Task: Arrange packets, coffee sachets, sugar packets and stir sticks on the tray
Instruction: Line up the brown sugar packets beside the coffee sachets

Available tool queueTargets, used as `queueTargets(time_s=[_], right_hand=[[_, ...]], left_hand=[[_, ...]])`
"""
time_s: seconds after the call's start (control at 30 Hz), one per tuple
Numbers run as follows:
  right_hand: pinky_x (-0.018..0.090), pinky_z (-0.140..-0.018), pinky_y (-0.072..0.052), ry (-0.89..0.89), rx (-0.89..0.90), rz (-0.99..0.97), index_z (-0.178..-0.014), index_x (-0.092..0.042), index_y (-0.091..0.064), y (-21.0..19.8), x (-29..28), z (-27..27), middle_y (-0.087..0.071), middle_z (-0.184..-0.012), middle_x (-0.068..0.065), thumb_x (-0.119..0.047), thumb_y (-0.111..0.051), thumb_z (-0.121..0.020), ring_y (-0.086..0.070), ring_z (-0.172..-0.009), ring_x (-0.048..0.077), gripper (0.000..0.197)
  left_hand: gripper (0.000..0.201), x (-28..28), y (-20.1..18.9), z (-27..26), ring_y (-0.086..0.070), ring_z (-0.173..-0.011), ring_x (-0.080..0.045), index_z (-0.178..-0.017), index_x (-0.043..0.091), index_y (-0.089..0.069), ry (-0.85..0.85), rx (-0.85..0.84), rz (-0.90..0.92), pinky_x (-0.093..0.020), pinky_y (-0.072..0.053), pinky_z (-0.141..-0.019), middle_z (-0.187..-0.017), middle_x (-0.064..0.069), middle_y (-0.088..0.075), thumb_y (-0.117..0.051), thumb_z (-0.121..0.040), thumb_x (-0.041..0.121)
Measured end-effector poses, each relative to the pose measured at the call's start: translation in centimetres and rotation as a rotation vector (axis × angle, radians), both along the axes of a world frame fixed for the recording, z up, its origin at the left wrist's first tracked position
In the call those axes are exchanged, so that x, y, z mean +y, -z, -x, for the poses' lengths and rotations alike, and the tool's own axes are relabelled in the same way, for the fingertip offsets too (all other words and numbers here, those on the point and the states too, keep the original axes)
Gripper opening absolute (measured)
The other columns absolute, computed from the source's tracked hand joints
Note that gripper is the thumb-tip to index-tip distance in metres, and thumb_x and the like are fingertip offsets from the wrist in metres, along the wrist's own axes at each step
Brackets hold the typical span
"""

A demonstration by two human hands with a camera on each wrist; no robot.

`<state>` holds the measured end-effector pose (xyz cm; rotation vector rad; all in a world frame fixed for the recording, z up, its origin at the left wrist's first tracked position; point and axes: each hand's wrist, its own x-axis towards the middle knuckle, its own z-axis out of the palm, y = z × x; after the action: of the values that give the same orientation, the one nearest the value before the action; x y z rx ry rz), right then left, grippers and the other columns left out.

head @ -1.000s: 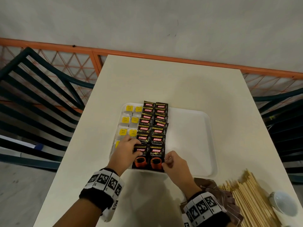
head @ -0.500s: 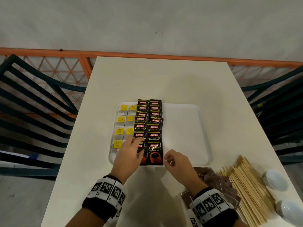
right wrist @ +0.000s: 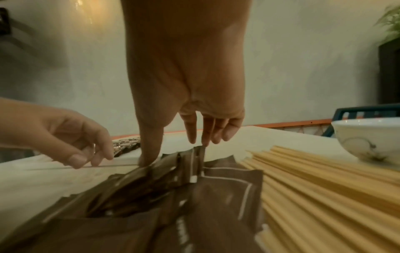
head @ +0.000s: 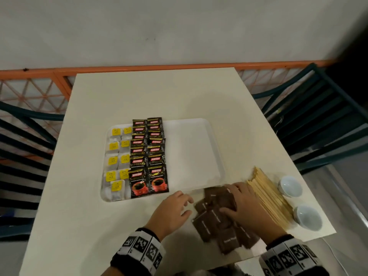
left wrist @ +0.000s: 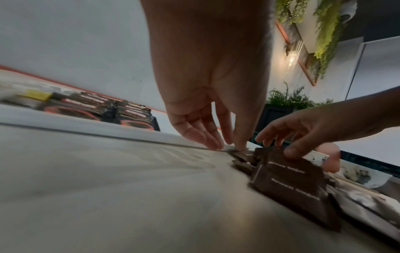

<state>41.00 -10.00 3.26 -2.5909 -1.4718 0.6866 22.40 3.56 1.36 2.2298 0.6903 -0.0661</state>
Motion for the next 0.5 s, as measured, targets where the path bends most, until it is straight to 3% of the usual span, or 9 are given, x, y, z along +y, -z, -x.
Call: queueTargets(time_s=[0.07, 0.23, 0.37, 0.5], right_hand=[[0.042, -0.110, -0.021, -0.043, -0.053, 0.111, -0.141, -0.024, -0.025, -0.2, -0.3, -0.9, -0.027, -0.141, 0.002, -0.057, -0.058, -0.078, -0.023, -0.133, 0.024, 0.079], [0.040, -0.105, -0.024, -0.150, -0.099, 0.111, -0.130, -0.023, -0.038, 0.0, 0.1, -1.5, -0.032, -0.135, 0.002, -0.057, -0.058, -0.078, -0.028, -0.126, 0.023, 0.065], [0.036, -0.100, -0.030, -0.189, 0.014, 0.019, -0.117, -0.021, -0.044, -0.3, 0.9, -1.7, -0.051, -0.119, -0.001, -0.040, -0.058, -0.085, -0.043, -0.114, 0.019, 0.040], [0.025, -0.083, -0.043, -0.184, 0.249, -0.103, -0.108, -0.015, -0.050, -1.0, 1.5, -2.4, -0.059, -0.101, -0.003, -0.022, -0.061, -0.085, -0.055, -0.096, 0.014, 0.026]], left_hand=[[0.028, -0.9, 0.1, -1.2, -0.048, -0.091, -0.004, -0.117, 0.025, -0.054, -0.022, -0.005, 0.017, -0.015, -0.041, -0.081, -0.113, 0.007, -0.051, -0.054, -0.090, 0.026], [0.034, -2.7, 1.1, -2.9, -0.053, -0.103, -0.012, -0.120, 0.021, -0.055, -0.041, -0.018, 0.020, -0.023, -0.043, -0.089, -0.117, 0.004, -0.051, -0.058, -0.086, 0.027], [0.039, -3.2, 1.2, -3.3, -0.052, -0.099, -0.008, -0.120, 0.020, -0.054, -0.113, -0.094, 0.059, -0.020, -0.045, -0.089, -0.114, 0.005, -0.049, -0.062, -0.084, 0.030], [0.044, -3.0, 0.6, -3.4, -0.049, -0.088, -0.005, -0.121, 0.022, -0.054, -0.244, -0.146, 0.116, -0.007, -0.039, -0.071, -0.106, 0.007, -0.047, -0.067, -0.081, 0.036]])
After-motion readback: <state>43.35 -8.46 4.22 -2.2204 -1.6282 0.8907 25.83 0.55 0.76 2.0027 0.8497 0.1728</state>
